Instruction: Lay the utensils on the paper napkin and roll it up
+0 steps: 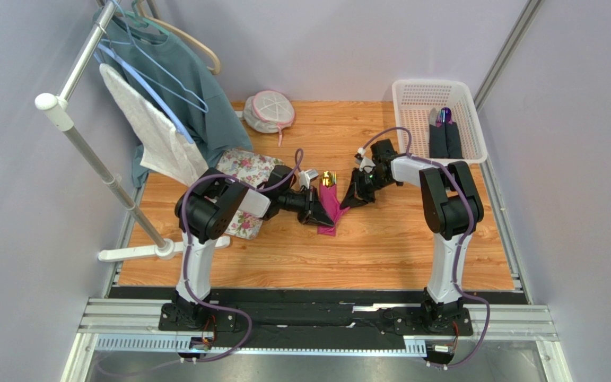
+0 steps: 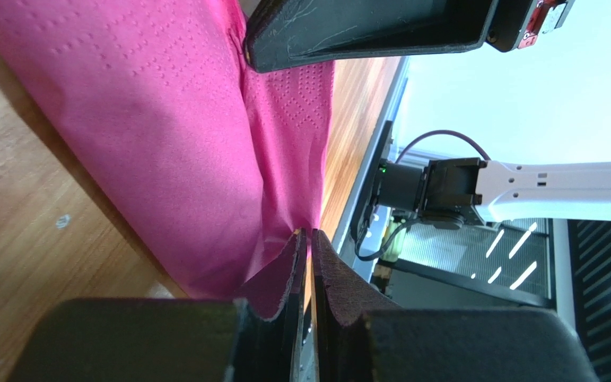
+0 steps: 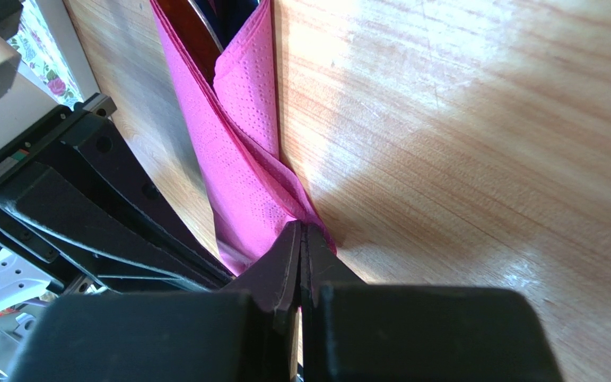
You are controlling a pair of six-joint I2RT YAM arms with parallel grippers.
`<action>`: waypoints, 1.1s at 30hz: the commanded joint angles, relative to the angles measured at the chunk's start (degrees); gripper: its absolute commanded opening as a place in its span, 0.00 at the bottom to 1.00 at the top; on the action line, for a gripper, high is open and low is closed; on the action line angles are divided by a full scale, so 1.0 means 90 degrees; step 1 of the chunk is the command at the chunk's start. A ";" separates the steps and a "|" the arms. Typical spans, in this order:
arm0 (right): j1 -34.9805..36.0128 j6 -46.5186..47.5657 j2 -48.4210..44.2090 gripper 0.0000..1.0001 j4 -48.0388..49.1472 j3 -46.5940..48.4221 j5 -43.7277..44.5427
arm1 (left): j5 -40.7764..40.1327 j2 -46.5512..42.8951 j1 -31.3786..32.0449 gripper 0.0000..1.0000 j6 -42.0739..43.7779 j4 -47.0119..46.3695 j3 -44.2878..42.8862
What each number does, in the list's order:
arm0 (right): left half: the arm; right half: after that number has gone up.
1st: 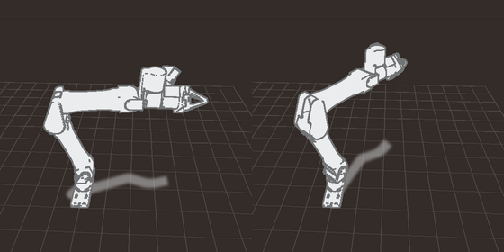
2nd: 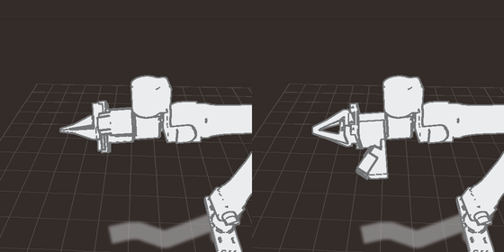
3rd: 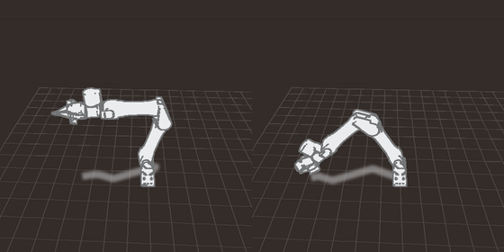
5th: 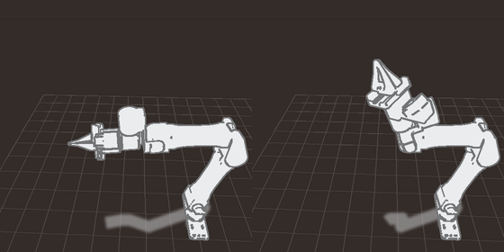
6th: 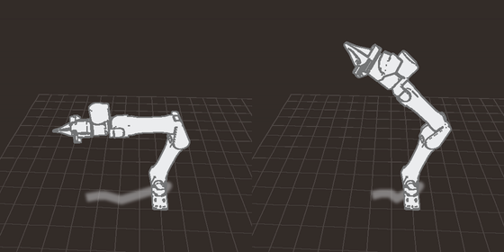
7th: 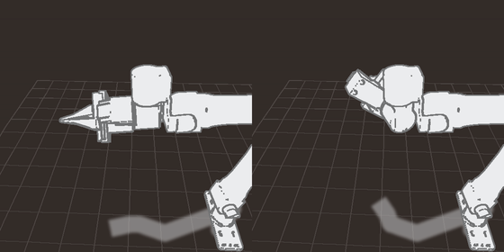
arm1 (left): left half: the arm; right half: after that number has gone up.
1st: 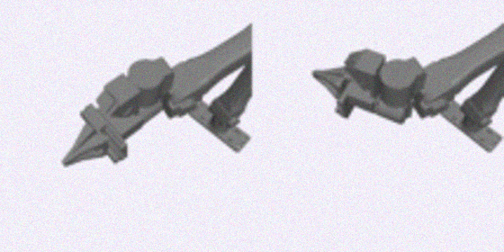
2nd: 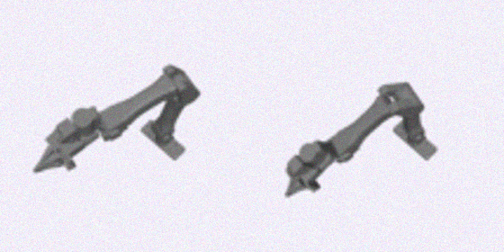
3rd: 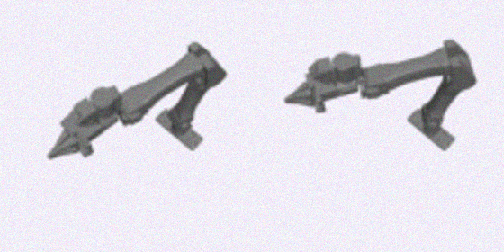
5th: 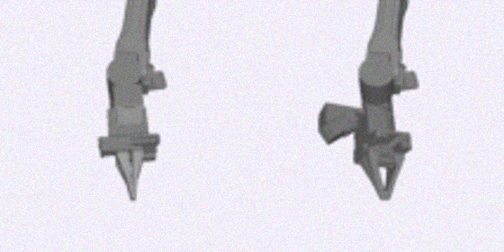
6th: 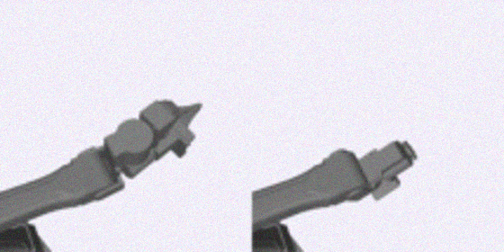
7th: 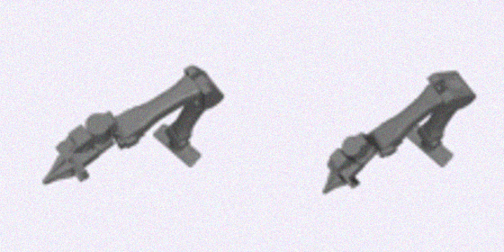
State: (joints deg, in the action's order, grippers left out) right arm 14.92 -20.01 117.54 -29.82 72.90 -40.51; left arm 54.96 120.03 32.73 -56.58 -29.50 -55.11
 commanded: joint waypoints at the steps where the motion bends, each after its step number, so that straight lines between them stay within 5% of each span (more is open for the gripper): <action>1: 0.0022 0.0153 -0.0003 0.00 0.0052 -0.0141 0.0673 | 0.0134 0.0091 0.0064 0.13 -0.0003 -0.0268 -0.0048; 8: -0.0065 0.0143 -0.0159 0.02 -0.0153 0.0083 0.0352 | -0.0344 0.0267 0.0045 0.11 0.1020 0.1311 -0.0253; 18: -0.0193 -0.0012 -0.1164 0.31 0.0198 0.0279 -0.0478 | -0.0647 0.0316 0.0045 0.06 0.1589 0.2222 -0.0566; 33: 0.0149 -0.0794 -0.0297 0.17 0.1136 -0.0073 -0.0460 | -0.0775 0.0248 0.0045 0.06 0.1745 0.2379 -0.0673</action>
State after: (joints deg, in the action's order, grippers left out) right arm 16.12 -24.69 111.66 -24.08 73.30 -44.31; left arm 53.65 121.43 33.01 -45.28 -11.75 -61.25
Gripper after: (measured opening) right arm 0.184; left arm 0.051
